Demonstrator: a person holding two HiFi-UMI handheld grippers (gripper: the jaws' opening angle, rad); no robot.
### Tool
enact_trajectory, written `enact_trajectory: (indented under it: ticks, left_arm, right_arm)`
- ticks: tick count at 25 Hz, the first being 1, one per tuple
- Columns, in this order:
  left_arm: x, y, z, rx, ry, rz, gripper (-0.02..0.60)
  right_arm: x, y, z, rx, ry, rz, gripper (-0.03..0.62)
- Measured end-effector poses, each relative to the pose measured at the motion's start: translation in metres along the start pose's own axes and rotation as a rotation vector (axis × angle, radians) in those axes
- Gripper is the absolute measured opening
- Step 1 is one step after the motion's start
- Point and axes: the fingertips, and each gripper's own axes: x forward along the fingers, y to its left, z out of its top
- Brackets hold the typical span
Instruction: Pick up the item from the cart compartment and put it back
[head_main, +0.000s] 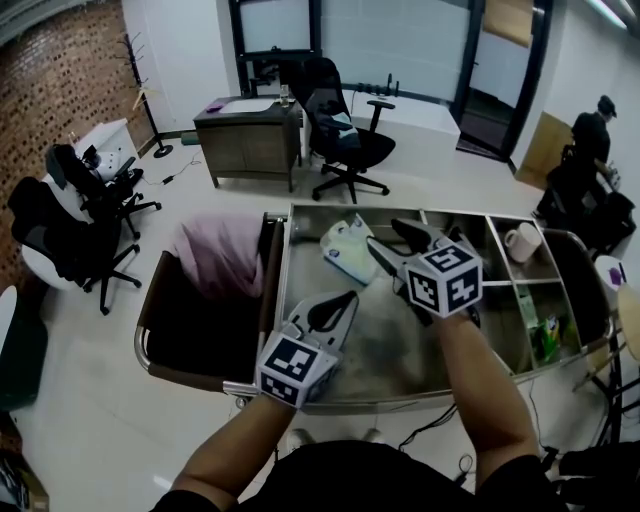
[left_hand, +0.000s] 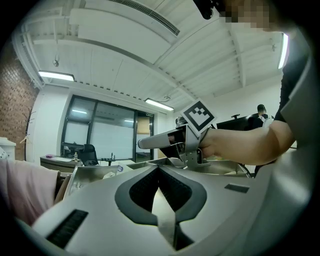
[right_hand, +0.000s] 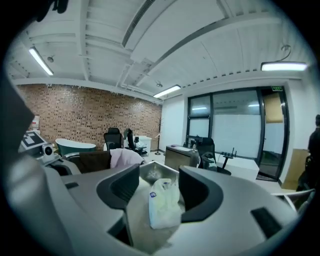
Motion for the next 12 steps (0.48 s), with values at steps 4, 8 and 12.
enact_trajectory:
  ticks: [4,8,12]
  left_arm:
    - [0.0,0.0,0.001,-0.001,-0.001,0.002,0.0]
    - [0.0,0.001,0.001,-0.004,-0.001,0.002,0.0]
    - [0.0,0.001,0.001,-0.006,-0.003,0.003,0.0]
  right_arm:
    - [0.021,-0.009,-0.007,-0.008,0.063,0.003,0.272]
    - [0.041,-0.013,-0.018,-0.039,0.13,0.003,0.272]
    - [0.063,-0.014,-0.034,-0.067,0.21,0.01,0.336]
